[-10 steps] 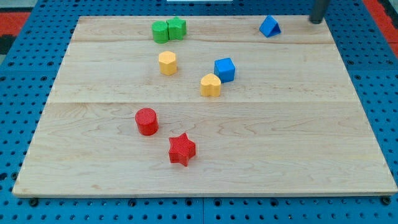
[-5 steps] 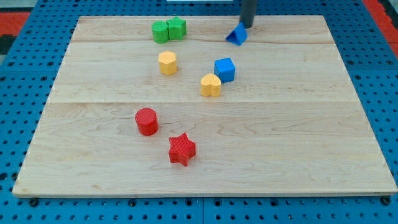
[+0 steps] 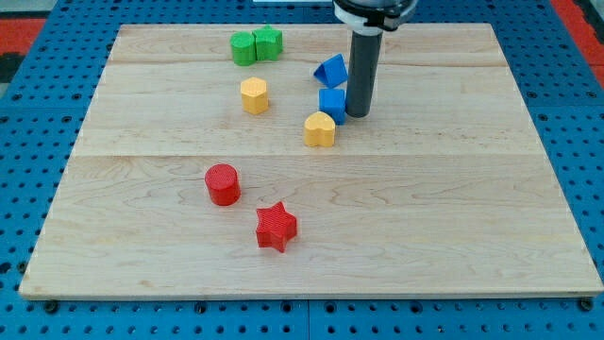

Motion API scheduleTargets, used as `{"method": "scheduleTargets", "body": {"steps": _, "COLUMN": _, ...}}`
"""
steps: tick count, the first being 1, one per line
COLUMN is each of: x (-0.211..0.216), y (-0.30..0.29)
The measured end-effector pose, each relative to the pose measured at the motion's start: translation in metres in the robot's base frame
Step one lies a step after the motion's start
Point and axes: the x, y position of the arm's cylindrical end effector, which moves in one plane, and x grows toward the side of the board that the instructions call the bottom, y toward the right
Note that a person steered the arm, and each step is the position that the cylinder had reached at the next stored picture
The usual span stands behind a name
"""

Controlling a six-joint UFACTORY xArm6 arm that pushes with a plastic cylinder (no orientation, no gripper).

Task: Move the blue triangle diagonally top left to the yellow heart

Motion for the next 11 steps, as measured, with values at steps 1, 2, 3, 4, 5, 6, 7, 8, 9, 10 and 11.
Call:
{"method": "scheduleTargets", "body": {"steps": 1, "x": -0.005, "y": -0.021}}
{"method": "scheduleTargets", "body": {"steps": 2, "x": -0.011, "y": -0.043}}
{"method": "scheduleTargets", "body": {"steps": 3, "x": -0.048, "y": -0.059}}
{"method": "scheduleTargets", "body": {"steps": 4, "x": -0.043, "y": -0.067}}
{"method": "scheduleTargets", "body": {"steps": 5, "x": -0.026, "y": -0.065}}
{"method": "scheduleTargets", "body": {"steps": 6, "x": -0.033, "y": 0.016}}
{"method": "scheduleTargets", "body": {"steps": 7, "x": -0.081, "y": 0.064}}
{"method": "scheduleTargets", "body": {"steps": 8, "x": -0.106, "y": 0.009}}
{"method": "scheduleTargets", "body": {"steps": 9, "x": -0.048, "y": -0.025}}
{"method": "scheduleTargets", "body": {"steps": 10, "x": -0.036, "y": -0.012}}
{"method": "scheduleTargets", "body": {"steps": 11, "x": -0.034, "y": -0.01}}
